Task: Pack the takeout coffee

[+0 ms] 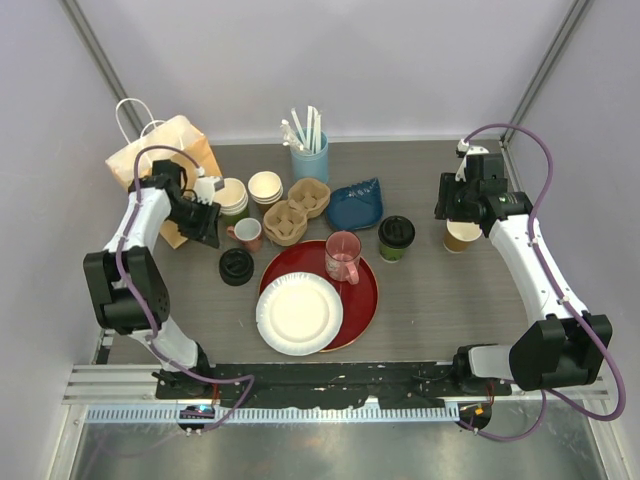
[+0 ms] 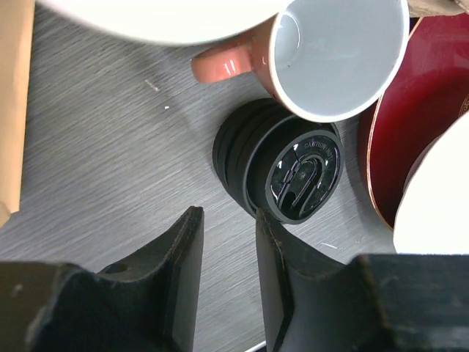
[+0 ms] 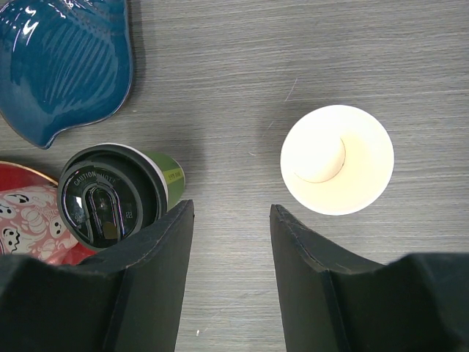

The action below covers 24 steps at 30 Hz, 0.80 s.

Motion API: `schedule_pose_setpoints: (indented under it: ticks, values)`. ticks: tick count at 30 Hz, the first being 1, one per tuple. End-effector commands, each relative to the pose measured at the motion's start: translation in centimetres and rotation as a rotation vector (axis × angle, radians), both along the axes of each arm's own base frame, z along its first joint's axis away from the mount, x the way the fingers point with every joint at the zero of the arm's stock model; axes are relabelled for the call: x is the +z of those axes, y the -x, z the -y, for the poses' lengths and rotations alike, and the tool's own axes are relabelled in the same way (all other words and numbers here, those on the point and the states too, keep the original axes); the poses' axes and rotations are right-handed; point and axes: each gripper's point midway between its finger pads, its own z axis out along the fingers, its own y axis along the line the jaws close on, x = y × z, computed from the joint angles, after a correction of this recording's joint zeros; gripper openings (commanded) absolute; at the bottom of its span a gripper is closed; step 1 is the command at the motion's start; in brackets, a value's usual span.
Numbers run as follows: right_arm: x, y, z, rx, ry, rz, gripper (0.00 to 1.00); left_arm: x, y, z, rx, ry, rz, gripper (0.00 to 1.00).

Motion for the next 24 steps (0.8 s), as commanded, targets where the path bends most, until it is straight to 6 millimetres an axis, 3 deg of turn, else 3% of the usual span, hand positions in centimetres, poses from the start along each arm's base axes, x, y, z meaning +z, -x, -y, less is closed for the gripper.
schedule_pose_setpoints:
  ticks: [1,6,13,24]
  values:
    - [1.3,-0.3,0.0,0.007,0.014,0.057,0.51,0.8,-0.2,0.3,0.105,0.041,0.062,0.36]
    - [1.5,-0.2,0.0,0.008,0.018,0.061,0.52,0.2,0.0,-0.9,0.220,-0.004,0.094,0.35]
    - [1.5,-0.2,-0.1,0.010,0.015,0.063,0.52,-0.5,0.6,-1.0,0.237,-0.027,0.120,0.36]
    - [1.5,0.0,-0.3,0.018,0.014,0.064,0.51,-2.2,0.6,0.2,0.215,-0.070,0.122,0.33]
